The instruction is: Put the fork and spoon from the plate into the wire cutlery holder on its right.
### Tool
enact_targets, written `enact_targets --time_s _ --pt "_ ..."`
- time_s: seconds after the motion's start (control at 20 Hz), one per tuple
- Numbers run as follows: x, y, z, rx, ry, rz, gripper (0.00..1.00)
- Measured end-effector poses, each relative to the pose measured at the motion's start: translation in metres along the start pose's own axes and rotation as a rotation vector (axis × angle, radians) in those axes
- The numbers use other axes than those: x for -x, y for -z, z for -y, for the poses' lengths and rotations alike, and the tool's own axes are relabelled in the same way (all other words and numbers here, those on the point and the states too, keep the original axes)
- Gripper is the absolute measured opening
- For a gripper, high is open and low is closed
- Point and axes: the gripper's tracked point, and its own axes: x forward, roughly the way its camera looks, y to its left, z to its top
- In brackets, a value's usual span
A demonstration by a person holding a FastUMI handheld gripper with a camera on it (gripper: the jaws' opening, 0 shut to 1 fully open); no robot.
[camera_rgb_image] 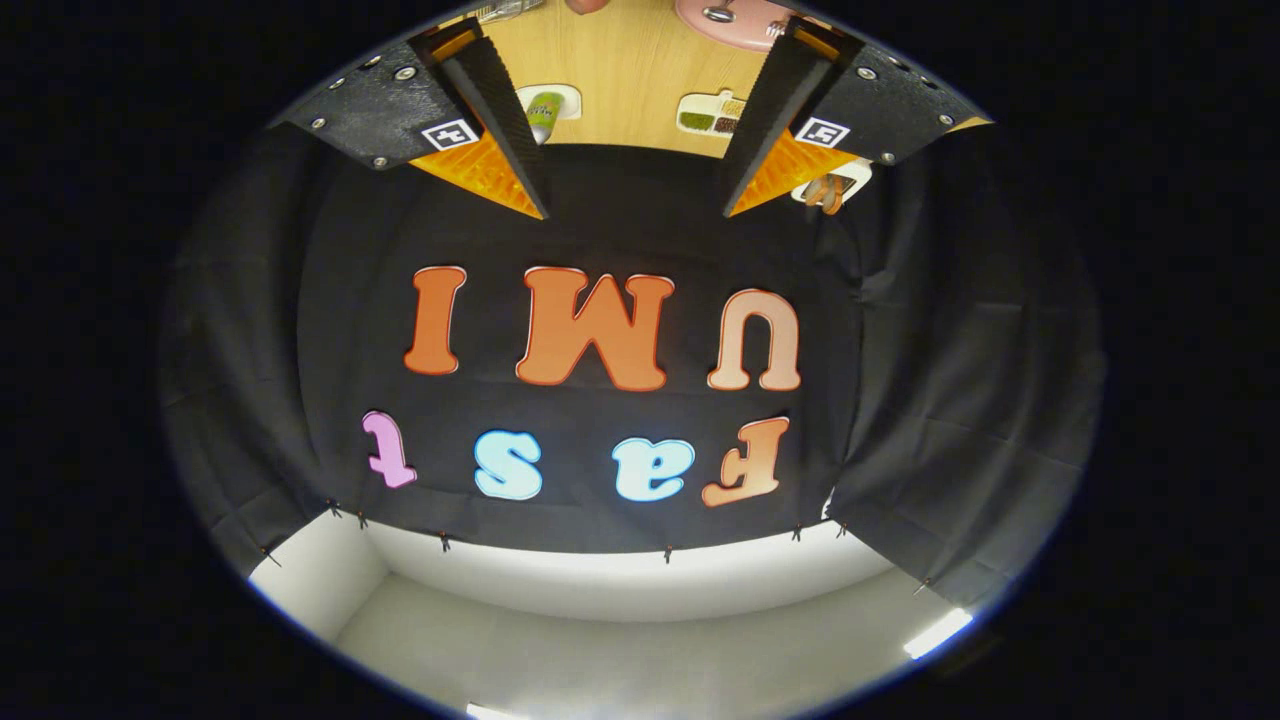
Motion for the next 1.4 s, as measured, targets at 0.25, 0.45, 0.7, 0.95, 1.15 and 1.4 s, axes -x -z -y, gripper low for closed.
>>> enact_targets --time_s 0.25,0.45,0.7,0.95,1.15,1.4 --pt "0.005 0.076 -0.035 0.001 -0.033 -0.186 0.99" --pt "0.005 0.131 -0.057 0.014 -0.051 -0.331 0.99" --pt "0.015 0.191 -0.072 0.029 -0.067 -0.511 0.99" --pt "0.033 0.255 -0.084 0.006 -0.098 -0.704 0.94" --pt "0.054 0.299 -0.094 -0.024 -0.112 -0.862 0.85" --pt "0.074 0.343 -0.094 -0.019 -0.105 -1.01 0.78"
